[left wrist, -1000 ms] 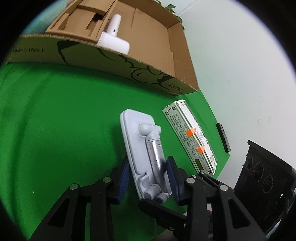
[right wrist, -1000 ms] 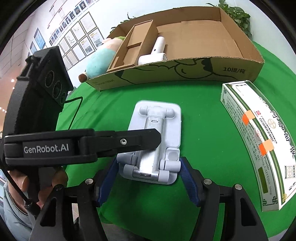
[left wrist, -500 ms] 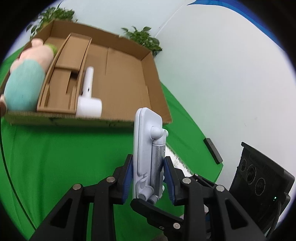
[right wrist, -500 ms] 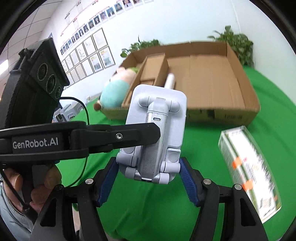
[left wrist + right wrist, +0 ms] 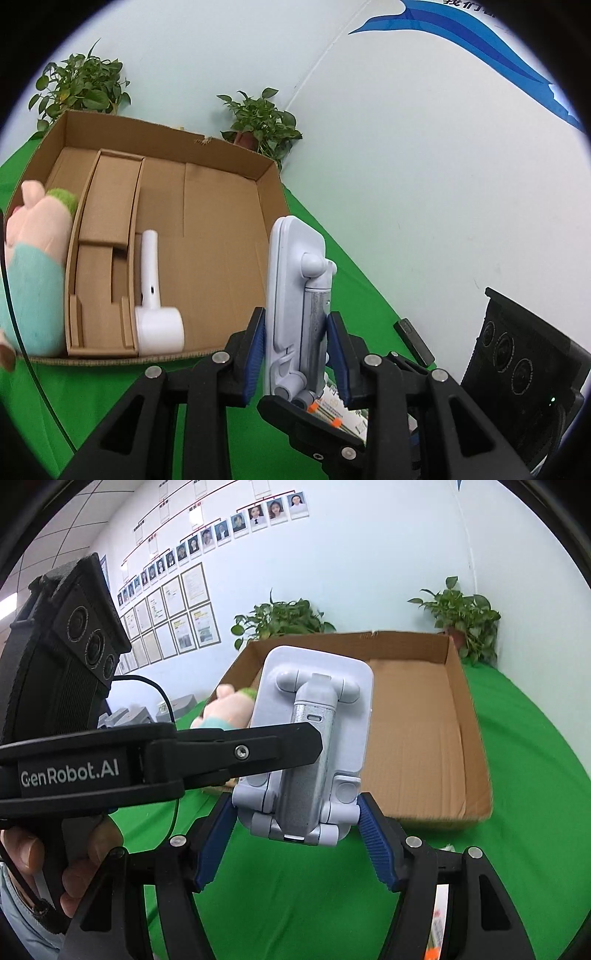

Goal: Organize objects
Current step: 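Carry the phone stand into the box beside the fan and release it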

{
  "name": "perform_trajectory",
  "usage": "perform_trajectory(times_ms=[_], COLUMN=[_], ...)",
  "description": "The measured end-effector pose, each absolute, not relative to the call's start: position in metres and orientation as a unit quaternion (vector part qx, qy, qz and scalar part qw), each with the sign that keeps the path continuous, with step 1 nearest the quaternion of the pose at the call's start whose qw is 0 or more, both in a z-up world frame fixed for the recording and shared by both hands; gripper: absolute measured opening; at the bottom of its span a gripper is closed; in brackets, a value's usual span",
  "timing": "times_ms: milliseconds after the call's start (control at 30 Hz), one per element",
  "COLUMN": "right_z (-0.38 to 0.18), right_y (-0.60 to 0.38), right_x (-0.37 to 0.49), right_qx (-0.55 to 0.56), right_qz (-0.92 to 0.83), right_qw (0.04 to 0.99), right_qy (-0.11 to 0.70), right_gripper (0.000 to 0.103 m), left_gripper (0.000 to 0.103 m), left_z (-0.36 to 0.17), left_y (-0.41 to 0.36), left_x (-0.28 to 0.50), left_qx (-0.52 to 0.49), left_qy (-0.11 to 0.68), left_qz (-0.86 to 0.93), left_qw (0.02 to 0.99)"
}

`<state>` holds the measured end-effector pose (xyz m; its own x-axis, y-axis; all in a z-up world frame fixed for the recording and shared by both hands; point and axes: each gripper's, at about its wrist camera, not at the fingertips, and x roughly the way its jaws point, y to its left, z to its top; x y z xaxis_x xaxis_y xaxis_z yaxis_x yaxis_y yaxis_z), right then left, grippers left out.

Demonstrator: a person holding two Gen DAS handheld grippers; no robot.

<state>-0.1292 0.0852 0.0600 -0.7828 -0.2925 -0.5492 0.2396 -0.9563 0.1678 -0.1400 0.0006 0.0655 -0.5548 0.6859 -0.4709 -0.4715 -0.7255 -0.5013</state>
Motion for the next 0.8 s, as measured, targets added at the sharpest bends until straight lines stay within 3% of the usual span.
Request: perform_trajectory(times_ms=[433, 800], right_z=[0.096, 0.046], right_y=[0.099, 0.114], right_x=[-0.235, -0.284], right_qx=[0.333, 0.394], right_qz=[-0.931, -0.902], right_qw=[0.142, 0.155], right_qy=[-0.045, -0.084], right_gripper=[0.064, 0.064], left_gripper=[0.028, 0.028], left_z=[0.091, 0.027], left_y=[0.01, 0.022], left_x=[-0.224, -0.254], left_qx=[-0.356, -0.422], left_qy=[-0.169, -0.16], left_qz=[0.865, 0.847], left_qw=[0.31, 0.282])
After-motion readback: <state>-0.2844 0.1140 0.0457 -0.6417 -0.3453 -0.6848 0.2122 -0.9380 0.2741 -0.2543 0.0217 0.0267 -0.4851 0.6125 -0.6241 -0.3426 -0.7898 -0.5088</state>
